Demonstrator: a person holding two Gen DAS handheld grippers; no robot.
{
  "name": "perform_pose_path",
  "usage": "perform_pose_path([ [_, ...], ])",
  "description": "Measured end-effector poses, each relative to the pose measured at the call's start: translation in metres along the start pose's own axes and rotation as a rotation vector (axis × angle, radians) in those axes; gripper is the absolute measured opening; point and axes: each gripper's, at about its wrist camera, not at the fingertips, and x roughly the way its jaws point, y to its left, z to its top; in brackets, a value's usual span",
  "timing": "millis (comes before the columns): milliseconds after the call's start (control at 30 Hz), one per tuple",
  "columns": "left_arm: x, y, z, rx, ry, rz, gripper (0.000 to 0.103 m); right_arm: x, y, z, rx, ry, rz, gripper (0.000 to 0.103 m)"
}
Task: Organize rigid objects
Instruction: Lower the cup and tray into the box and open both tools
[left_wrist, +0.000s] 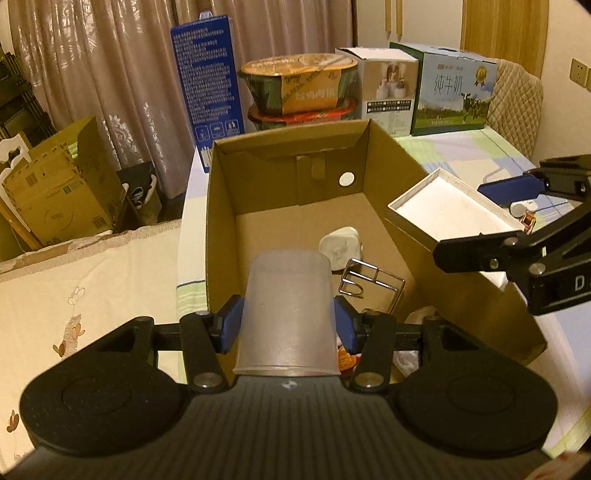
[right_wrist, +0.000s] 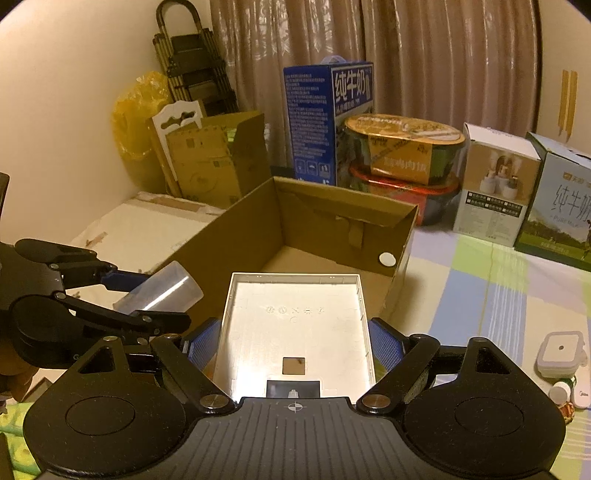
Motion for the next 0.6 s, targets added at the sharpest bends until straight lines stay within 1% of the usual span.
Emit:
perform_pose_path([
  [100,0.006,0.001,-0.001,-0.002,0.007,-0.001,0.048,0.005,-0.001,-0.002,0.004,0.006,-0.004,0.082],
  [133,0.006,0.001,-0.001,-0.002,0.003,0.005,0.054,0.007,-0.001,-0.002,0.006,0.009,-0.004,0.082],
  [167,0.005,0.001,-0.001,-0.001,-0.004,0.014,0.058,0.009,-0.002,-0.002,0.008,0.01,-0.005,0.082],
  [200,0.004,0.002,-0.001,0.0,-0.01,0.019,0.06,0.009,-0.001,-0.003,0.008,0.011,-0.005,0.082],
  [600,-0.023,0.009,0.004,-0.004,-0.056,0.035,0.06,0.008,0.0,0.0,0.029,0.008,0.0,0.082],
])
